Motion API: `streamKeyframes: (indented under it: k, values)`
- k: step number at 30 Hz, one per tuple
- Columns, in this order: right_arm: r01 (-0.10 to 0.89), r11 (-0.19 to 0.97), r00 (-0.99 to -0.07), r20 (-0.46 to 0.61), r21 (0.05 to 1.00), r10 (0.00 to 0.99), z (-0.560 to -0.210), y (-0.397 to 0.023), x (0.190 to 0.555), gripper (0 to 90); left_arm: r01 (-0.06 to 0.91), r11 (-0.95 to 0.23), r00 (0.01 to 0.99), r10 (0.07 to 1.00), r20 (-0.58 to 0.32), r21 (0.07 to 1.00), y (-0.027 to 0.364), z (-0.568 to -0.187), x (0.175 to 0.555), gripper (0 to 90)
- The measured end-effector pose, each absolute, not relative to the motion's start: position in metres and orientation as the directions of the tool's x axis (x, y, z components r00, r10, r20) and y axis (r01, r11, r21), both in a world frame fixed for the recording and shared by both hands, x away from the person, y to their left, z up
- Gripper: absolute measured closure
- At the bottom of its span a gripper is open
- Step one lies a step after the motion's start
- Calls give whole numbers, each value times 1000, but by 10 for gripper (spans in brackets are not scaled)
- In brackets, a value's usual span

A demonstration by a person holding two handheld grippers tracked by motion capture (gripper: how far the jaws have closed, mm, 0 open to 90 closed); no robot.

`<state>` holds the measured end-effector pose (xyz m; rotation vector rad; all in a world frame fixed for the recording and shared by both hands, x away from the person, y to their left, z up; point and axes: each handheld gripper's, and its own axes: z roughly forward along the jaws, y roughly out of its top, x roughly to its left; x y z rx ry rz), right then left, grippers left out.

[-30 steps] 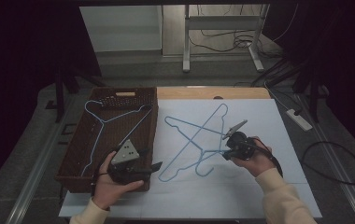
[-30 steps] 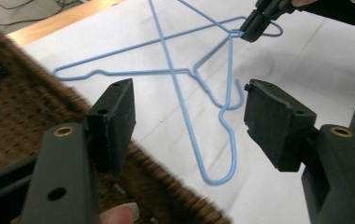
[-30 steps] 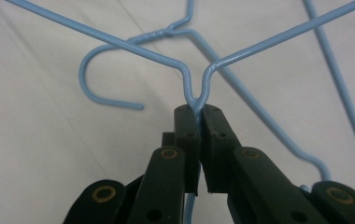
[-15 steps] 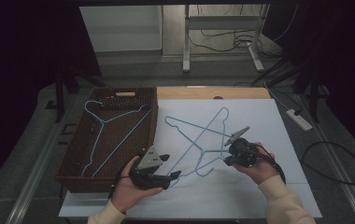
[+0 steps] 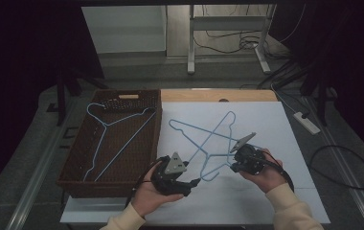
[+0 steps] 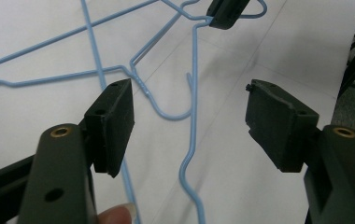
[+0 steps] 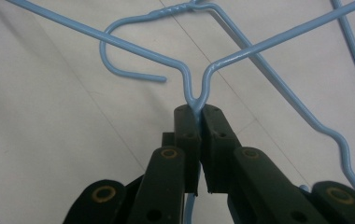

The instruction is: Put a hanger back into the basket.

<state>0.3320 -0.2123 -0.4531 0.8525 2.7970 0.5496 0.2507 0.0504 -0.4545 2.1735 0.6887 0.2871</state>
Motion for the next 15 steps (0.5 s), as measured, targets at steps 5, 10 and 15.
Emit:
streamKeyframes:
  k: [5,10,15]
  values:
    - [503,768,-824,-48,398,565,-452,-210,330,865,388,-526,826,563,-32,756,39,-459,254,337]
    - [501,770,-826,-47,396,562,-450,-209,328,865,388,-555,832,555,-21,736,25,-467,257,345]
    - [495,772,-830,-45,399,555,-450,-208,327,865,390,-588,833,553,0,708,13,-475,263,372]
